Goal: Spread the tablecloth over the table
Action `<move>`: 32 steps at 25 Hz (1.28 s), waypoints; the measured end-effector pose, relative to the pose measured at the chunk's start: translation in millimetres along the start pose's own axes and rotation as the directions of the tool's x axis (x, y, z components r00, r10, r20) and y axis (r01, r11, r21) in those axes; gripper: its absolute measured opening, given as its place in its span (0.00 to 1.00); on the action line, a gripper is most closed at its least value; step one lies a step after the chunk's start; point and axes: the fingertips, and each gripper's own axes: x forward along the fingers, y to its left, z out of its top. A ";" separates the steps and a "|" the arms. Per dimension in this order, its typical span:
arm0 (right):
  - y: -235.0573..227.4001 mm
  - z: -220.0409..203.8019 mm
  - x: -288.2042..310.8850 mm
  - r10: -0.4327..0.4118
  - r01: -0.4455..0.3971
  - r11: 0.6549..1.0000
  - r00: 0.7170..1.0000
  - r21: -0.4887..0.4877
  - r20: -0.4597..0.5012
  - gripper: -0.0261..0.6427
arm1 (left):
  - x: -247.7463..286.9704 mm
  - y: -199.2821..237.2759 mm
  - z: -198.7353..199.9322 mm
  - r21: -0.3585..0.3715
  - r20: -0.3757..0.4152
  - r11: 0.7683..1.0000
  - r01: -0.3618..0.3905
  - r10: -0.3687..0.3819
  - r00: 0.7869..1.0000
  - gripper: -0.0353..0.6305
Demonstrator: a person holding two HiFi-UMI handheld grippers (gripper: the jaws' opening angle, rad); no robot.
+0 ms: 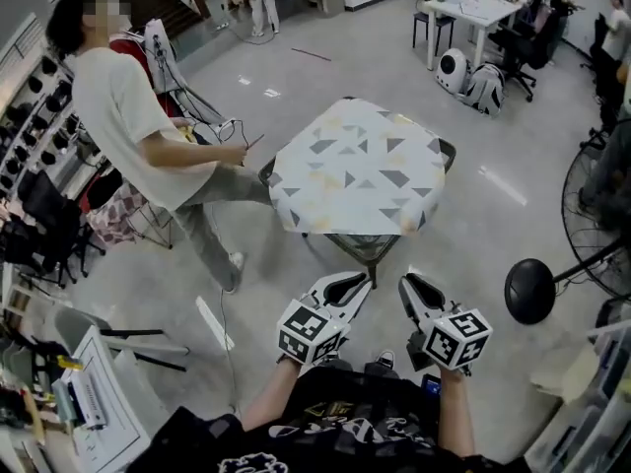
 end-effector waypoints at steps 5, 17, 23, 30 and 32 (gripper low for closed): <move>22.5 0.3 10.0 -0.023 0.023 1.000 0.999 0.003 0.029 0.11 | -18.3 1.9 -0.9 0.046 -0.016 0.997 0.054 -0.053 0.998 0.12; 82.8 -4.2 44.6 -0.100 0.102 0.995 0.991 -0.018 0.093 0.06 | -73.0 38.0 2.1 0.066 0.000 0.983 0.173 -0.174 0.985 0.09; 96.6 -4.0 52.6 -0.128 0.131 0.991 0.987 -0.030 0.096 0.06 | -86.5 45.7 6.6 0.069 0.017 0.976 0.206 -0.208 0.978 0.09; 99.8 -6.1 52.7 -0.149 0.153 0.988 0.984 -0.034 0.094 0.06 | -89.4 43.2 6.9 0.059 0.032 0.970 0.236 -0.238 0.971 0.09; 100.4 -6.4 51.4 -0.154 0.157 0.987 0.984 -0.034 0.094 0.06 | -89.6 41.5 6.5 0.054 0.034 0.968 0.243 -0.245 0.969 0.09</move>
